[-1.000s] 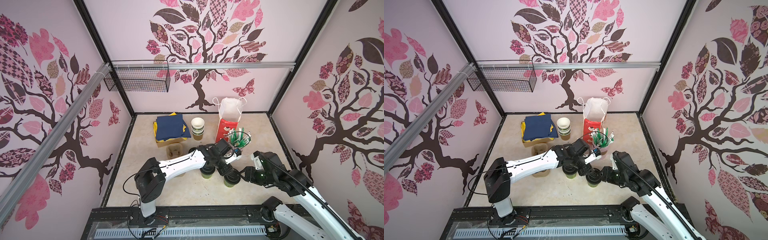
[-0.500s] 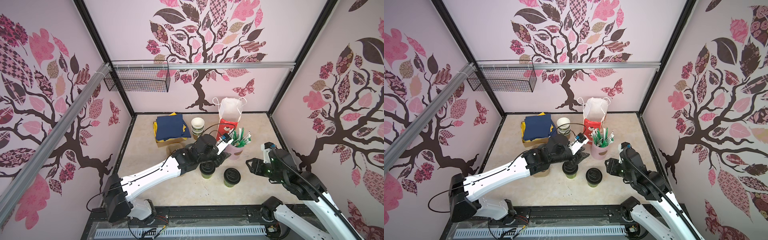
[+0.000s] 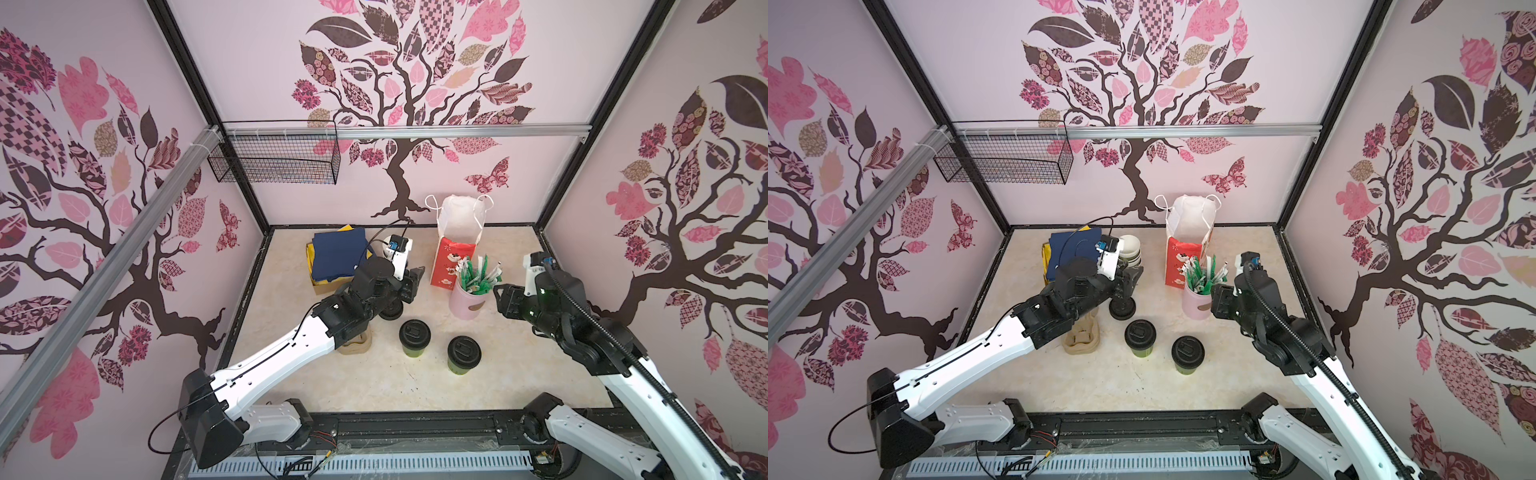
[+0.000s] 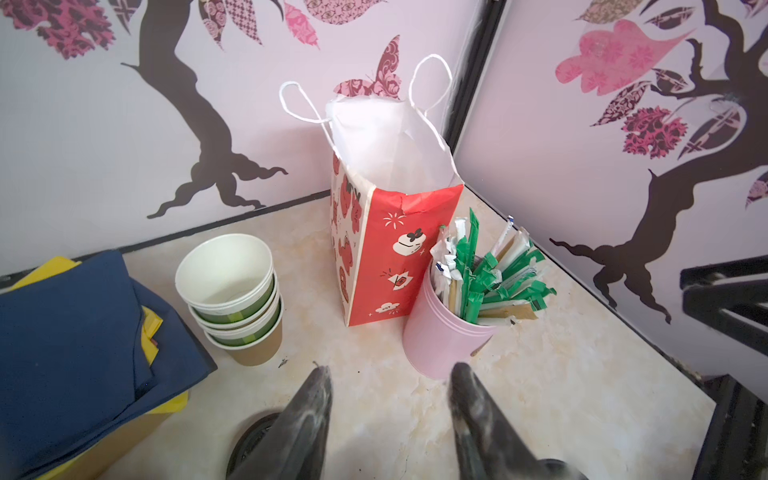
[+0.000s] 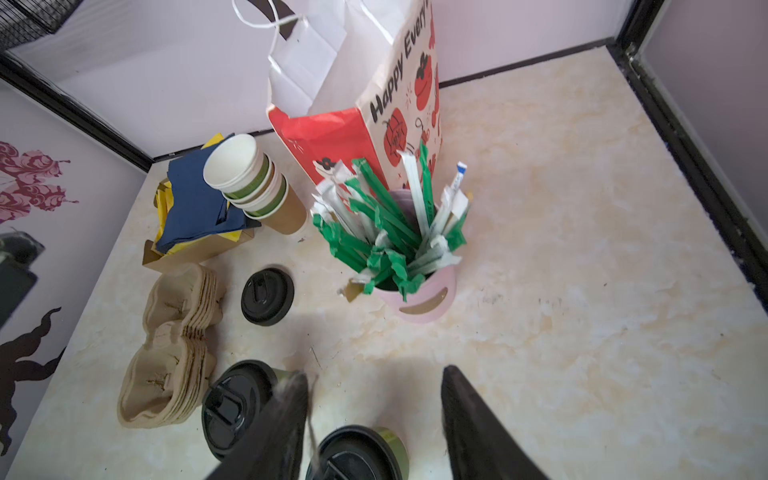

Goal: Pack the takeout coffee
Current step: 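Move the left gripper over the pulp carrier while the right nears the straws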

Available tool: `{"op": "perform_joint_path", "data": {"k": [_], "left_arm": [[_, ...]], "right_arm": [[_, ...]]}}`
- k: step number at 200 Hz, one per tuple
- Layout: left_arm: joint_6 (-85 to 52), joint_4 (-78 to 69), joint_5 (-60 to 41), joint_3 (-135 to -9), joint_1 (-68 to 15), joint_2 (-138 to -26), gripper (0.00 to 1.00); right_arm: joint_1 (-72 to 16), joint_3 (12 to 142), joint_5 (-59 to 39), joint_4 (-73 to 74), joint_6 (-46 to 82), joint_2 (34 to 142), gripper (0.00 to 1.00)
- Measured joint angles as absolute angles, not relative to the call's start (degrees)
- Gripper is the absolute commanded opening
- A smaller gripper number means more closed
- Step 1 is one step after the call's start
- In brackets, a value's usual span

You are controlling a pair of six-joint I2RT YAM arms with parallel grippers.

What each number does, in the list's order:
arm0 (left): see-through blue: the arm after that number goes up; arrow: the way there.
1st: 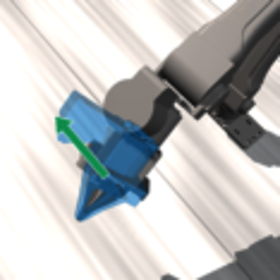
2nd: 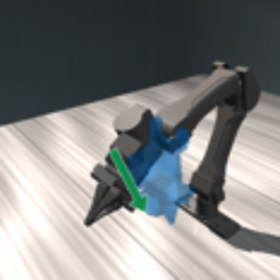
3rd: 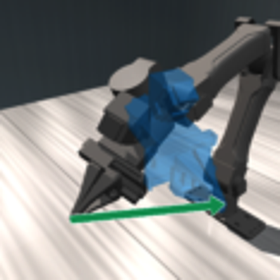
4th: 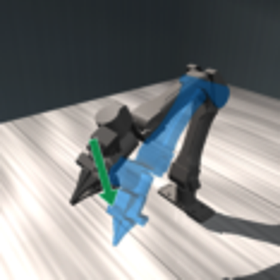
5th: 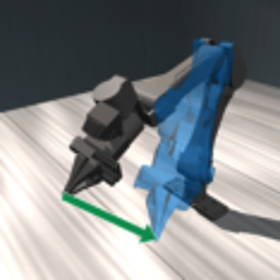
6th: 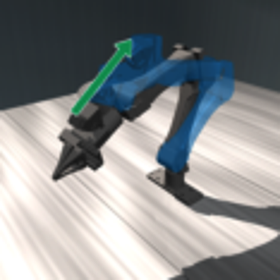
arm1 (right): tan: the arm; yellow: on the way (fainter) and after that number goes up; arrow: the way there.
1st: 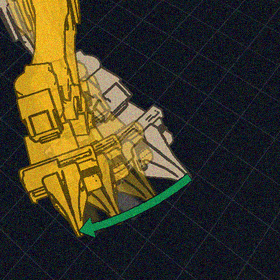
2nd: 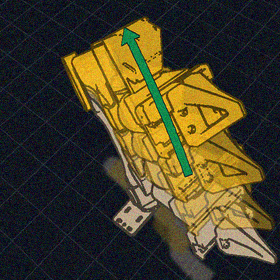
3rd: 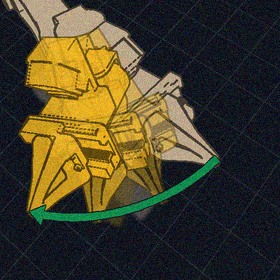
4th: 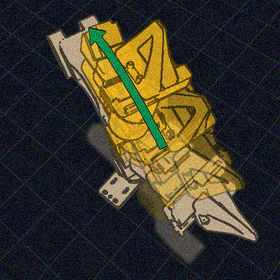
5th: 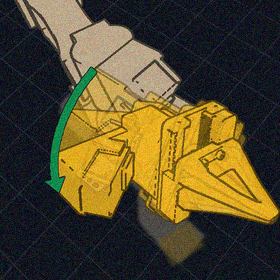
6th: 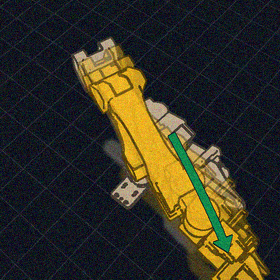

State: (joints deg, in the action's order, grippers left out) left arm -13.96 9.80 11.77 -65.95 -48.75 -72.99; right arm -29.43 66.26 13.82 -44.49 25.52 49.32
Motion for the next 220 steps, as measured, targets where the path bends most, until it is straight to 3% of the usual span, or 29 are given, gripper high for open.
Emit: {"op": "perform_joint_path", "data": {"k": [74, 116, 220], "left_arm": [[-18.92, 10.24, 17.08, -65.12, -46.98, -72.64, 0.54], [-23.44, 14.13, 17.93, -65.12, -43.0, -70.81, 0.54], [-34.02, 38.48, 17.26, -64.31, -27.24, -63.94, 0.54]], "right_arm": [[-29.43, 80.95, 13.1, -46.26, 19.97, 65.95, 0.56], [-29.43, 86.24, 6.42, -48.66, 17.85, 73.93, 0.57], [-29.43, 89.03, -8.88, -51.66, 16.45, 82.13, 0.57]]}}
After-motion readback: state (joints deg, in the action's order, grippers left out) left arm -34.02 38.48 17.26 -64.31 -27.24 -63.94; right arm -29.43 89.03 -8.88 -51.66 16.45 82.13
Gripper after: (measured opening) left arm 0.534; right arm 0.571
